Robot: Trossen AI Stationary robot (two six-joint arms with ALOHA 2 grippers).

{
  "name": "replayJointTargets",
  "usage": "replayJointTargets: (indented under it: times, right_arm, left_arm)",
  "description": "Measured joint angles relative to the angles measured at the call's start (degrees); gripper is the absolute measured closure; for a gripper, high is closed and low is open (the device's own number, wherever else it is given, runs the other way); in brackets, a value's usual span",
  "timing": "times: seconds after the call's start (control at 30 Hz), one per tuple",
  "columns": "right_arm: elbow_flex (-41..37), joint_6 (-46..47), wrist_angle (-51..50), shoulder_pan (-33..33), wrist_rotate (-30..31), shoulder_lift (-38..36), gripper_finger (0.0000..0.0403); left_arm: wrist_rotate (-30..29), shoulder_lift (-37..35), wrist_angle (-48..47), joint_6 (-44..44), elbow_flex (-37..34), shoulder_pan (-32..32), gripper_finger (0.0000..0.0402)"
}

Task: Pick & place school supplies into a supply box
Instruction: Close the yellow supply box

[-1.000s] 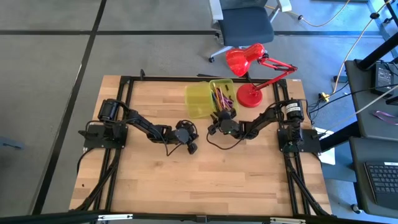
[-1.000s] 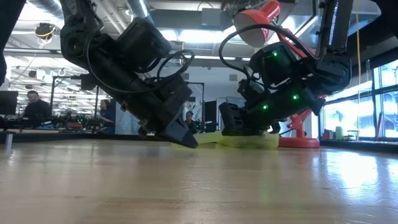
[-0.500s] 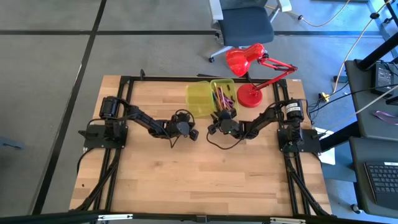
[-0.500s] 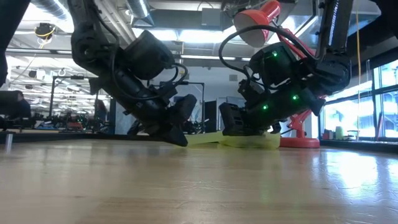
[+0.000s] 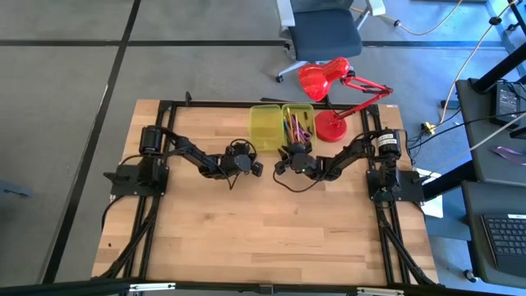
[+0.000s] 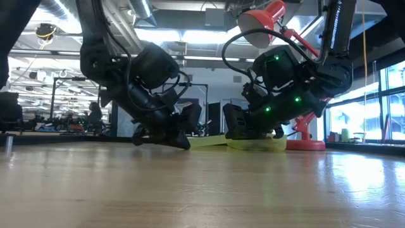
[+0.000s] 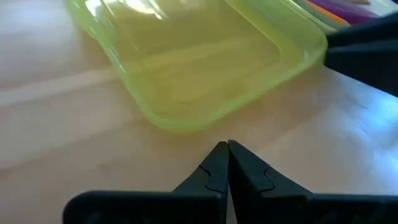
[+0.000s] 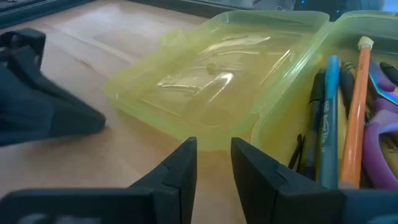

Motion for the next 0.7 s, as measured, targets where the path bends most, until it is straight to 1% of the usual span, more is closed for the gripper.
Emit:
replayJointTargets:
  times: [0.1,0.33,0.43,0.57,0.7]
  right_arm:
    - [0.00,-0.03,0.11,0.00,0.00,0.00,0.0299]
    - [0.00,-0.17,0.28,0.00,-0.40,0.00,0.0299]
    - [0.00,-0.25,0.53,0.00,-1.70,0.00,0.0299]
    - [-0.04,-2.90,2.02,0.22,-5.20,0.00,0.0299]
    - [-0.04,-5.19,3.39,1.01,-5.07,0.00,0.0299]
  left_arm:
    - [-1.19,0.07,0.66,0.84,-0.06,0.87,0.0399]
    - [0.92,0.99,1.83,-0.01,0.01,3.38,0.0401]
    - [0.13,1.64,3.00,0.22,0.08,3.64,0.0399]
    - [-2.87,1.80,3.25,1.48,-0.03,3.66,0.0399]
    - [-8.35,1.87,3.14,2.92,-0.12,3.73,0.0400]
